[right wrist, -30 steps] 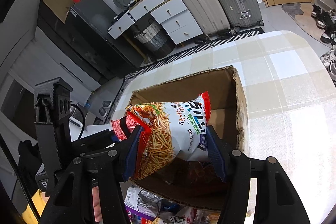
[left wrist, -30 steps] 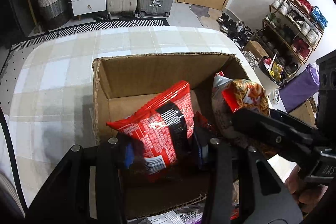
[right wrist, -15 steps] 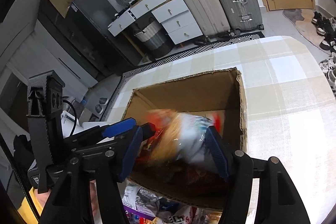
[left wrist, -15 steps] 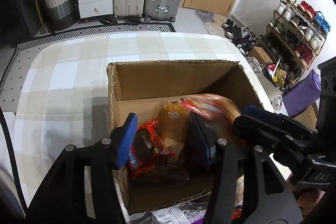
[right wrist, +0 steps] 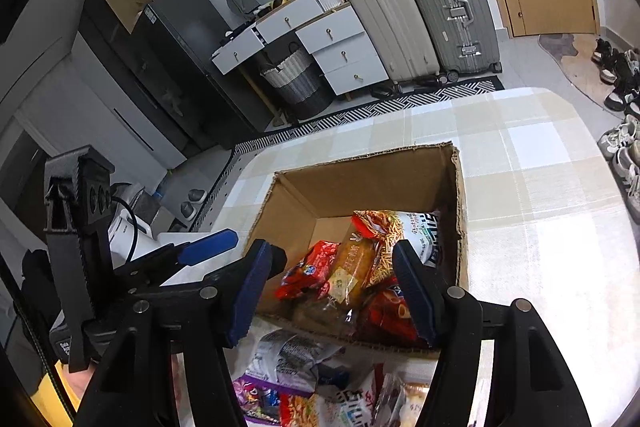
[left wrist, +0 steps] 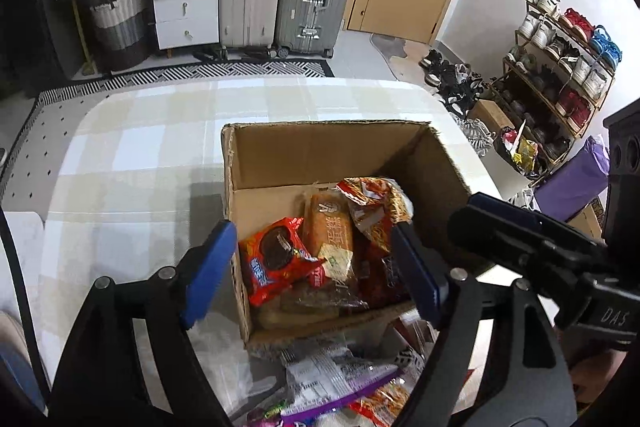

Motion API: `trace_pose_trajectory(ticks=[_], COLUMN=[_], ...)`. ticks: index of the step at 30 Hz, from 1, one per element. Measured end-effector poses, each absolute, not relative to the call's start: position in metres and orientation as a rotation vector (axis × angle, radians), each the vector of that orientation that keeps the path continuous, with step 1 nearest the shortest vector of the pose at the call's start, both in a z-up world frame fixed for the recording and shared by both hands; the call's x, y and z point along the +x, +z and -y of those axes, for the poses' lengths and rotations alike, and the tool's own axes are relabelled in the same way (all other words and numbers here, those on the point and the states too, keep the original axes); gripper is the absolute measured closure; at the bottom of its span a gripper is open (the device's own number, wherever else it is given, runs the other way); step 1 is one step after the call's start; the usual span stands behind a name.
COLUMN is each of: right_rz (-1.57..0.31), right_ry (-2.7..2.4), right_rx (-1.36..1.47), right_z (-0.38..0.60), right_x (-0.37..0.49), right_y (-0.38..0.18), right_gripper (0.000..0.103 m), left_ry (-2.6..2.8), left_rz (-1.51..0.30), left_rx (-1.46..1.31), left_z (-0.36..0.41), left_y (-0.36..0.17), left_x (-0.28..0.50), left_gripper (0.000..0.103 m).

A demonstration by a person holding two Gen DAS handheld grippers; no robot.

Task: Organize snacks
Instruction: 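Withdraw both tools from the box toward the remaining snacks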

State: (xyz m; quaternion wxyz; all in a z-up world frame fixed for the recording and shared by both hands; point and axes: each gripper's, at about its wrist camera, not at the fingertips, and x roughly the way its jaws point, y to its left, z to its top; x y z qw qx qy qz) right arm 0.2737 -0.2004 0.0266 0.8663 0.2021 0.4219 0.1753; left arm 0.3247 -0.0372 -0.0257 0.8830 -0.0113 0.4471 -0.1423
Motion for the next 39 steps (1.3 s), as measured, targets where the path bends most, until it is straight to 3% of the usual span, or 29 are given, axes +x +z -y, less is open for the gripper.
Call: trace_pose_trajectory(ticks=[10,14,21,25,32,39], right_rz=[-0.83,-0.801,-0.745,-0.7,-0.618,-0.541], right_ry=[0.357,0.346,0.338,0.332,0.312,0.282], right_rx=[0.385,0.336,0.317,0.307,0.255,0.188], right_z=[0.2,0.195,0.192,0.191,0.189,0.184], right_x=[0.234,0.21,0.164,0.133,0.082,0.033], right_y=[0.063,0.078,0.104,0.12,0.144,0.148], right_gripper=[0.038,0.027,0.024,0.02,0.008,0.005], left_ry=[-0.26,-0.246,-0.224,-0.212,-0.215,-0.191], left_rz=[-0.857,-0.808,-0.728,-0.672,-0.59,-0.541], left_rx=[-0.042,-0.057,-0.04,-0.049,-0.036,-0.076], left_z=[0.022,0.013,0.002,-0.003,-0.003,-0.018], left_y=[0.022,0.045,0.087,0.113,0.143,0.156], left_x=[0.268,0.233,0.164,0.121,0.052,-0.014], left_gripper=[0.021,0.02,0.017,0.0,0.001,0.001])
